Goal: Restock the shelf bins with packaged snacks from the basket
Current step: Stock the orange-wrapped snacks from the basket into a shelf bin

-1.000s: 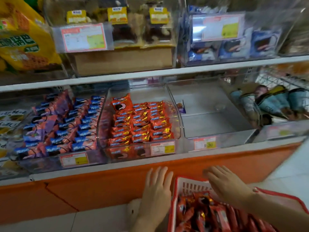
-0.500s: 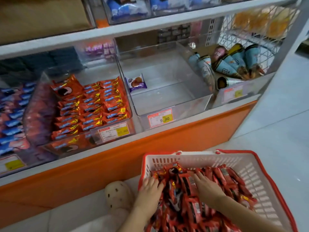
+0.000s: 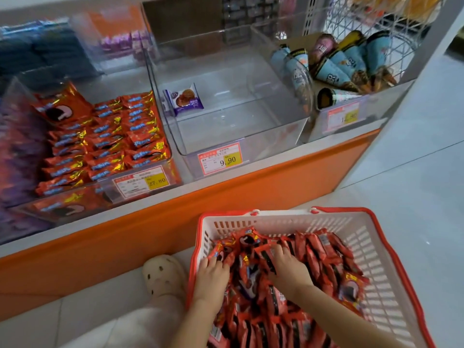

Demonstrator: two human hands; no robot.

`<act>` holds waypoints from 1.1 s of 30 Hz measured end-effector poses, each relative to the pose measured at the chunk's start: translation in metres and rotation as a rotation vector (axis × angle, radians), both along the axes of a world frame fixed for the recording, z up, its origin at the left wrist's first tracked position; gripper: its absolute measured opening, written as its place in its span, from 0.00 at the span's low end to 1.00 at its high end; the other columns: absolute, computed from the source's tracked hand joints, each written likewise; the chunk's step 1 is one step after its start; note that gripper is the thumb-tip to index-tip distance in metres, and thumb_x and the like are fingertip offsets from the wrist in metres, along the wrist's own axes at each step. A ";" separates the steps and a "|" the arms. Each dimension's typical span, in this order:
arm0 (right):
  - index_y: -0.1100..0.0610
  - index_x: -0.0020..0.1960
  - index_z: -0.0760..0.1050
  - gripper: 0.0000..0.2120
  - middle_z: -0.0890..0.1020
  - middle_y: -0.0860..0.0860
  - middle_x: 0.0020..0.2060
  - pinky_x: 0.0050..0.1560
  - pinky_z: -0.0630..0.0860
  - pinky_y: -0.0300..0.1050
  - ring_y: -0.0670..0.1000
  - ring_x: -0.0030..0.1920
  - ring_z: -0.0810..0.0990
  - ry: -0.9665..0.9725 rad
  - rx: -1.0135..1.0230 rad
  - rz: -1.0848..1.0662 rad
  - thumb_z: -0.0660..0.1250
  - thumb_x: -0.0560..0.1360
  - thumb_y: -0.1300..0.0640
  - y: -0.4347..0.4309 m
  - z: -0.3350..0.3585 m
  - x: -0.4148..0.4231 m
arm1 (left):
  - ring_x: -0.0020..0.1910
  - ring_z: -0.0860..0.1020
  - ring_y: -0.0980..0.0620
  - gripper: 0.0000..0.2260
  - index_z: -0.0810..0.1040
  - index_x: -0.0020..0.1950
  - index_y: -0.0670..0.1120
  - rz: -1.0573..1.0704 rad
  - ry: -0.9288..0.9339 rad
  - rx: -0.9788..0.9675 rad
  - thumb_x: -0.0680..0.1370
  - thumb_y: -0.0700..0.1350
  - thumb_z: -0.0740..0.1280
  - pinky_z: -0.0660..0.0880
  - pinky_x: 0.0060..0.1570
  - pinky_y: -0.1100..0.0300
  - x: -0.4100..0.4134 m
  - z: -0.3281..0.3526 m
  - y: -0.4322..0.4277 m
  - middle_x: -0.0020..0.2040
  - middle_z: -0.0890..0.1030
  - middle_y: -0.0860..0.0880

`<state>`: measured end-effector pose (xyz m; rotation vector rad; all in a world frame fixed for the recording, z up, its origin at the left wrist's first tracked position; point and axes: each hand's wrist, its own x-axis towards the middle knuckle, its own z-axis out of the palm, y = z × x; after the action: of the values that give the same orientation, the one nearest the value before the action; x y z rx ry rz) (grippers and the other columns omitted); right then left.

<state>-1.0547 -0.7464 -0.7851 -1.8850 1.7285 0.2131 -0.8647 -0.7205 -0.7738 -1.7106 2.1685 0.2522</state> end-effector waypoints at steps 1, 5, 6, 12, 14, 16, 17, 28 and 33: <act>0.54 0.73 0.53 0.29 0.69 0.52 0.64 0.29 0.64 0.36 0.51 0.51 0.77 -0.030 0.002 -0.013 0.62 0.76 0.54 -0.001 0.001 -0.002 | 0.69 0.64 0.43 0.17 0.70 0.67 0.43 0.005 -0.013 0.007 0.79 0.35 0.54 0.55 0.68 0.51 -0.002 0.001 0.000 0.65 0.73 0.44; 0.54 0.71 0.56 0.26 0.72 0.50 0.59 0.24 0.61 0.35 0.44 0.33 0.71 -0.135 -0.008 -0.077 0.61 0.77 0.51 -0.005 0.009 -0.005 | 0.68 0.64 0.43 0.15 0.74 0.62 0.43 0.050 0.008 0.007 0.79 0.35 0.56 0.56 0.68 0.52 -0.003 0.004 0.003 0.62 0.76 0.45; 0.54 0.72 0.55 0.27 0.72 0.51 0.61 0.24 0.62 0.36 0.45 0.32 0.72 -0.164 -0.010 -0.085 0.61 0.77 0.50 -0.005 0.012 -0.006 | 0.68 0.64 0.44 0.15 0.74 0.62 0.44 0.063 0.034 -0.008 0.79 0.35 0.55 0.57 0.68 0.52 -0.003 0.005 0.004 0.62 0.77 0.46; 0.52 0.73 0.53 0.29 0.71 0.51 0.66 0.46 0.80 0.54 0.55 0.49 0.81 -0.316 -0.018 -0.086 0.60 0.78 0.44 0.000 0.041 -0.008 | 0.70 0.62 0.47 0.13 0.70 0.65 0.48 0.107 0.187 -0.091 0.81 0.41 0.56 0.56 0.68 0.55 0.000 0.018 0.008 0.66 0.71 0.50; 0.52 0.73 0.54 0.29 0.71 0.52 0.67 0.49 0.79 0.53 0.55 0.53 0.80 -0.305 -0.005 -0.080 0.61 0.78 0.44 0.002 0.048 -0.008 | 0.75 0.55 0.44 0.18 0.65 0.72 0.48 0.051 0.171 -0.034 0.81 0.41 0.56 0.50 0.73 0.50 0.002 0.015 0.011 0.73 0.64 0.47; 0.54 0.73 0.54 0.30 0.69 0.50 0.69 0.49 0.79 0.48 0.52 0.54 0.79 -0.292 0.001 -0.086 0.60 0.78 0.43 0.004 0.053 -0.009 | 0.76 0.51 0.42 0.21 0.62 0.75 0.50 -0.012 0.154 0.112 0.82 0.44 0.55 0.47 0.74 0.48 0.002 0.011 0.015 0.78 0.55 0.46; 0.54 0.73 0.54 0.30 0.69 0.50 0.69 0.48 0.79 0.48 0.52 0.53 0.80 -0.294 -0.003 -0.089 0.60 0.78 0.43 0.005 0.055 -0.010 | 0.76 0.53 0.42 0.21 0.61 0.76 0.51 -0.044 0.136 0.188 0.82 0.45 0.55 0.49 0.73 0.48 0.002 0.009 0.016 0.78 0.52 0.46; 0.54 0.72 0.56 0.29 0.71 0.52 0.67 0.51 0.76 0.44 0.53 0.55 0.79 -0.288 0.105 -0.148 0.64 0.77 0.48 0.005 0.052 -0.019 | 0.67 0.65 0.42 0.23 0.59 0.75 0.50 -0.039 0.147 0.212 0.80 0.43 0.59 0.59 0.67 0.51 -0.005 -0.014 0.013 0.67 0.71 0.43; 0.51 0.72 0.56 0.29 0.71 0.51 0.67 0.48 0.74 0.40 0.50 0.54 0.77 -0.273 0.140 -0.119 0.66 0.76 0.49 0.004 0.048 -0.017 | 0.70 0.59 0.41 0.19 0.70 0.68 0.40 -0.182 -0.036 0.218 0.82 0.49 0.54 0.56 0.68 0.49 -0.003 -0.011 0.018 0.69 0.68 0.39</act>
<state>-1.0717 -0.7425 -0.7371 -1.6223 1.5905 0.0273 -0.8674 -0.7021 -0.7852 -1.3814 2.1639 0.3895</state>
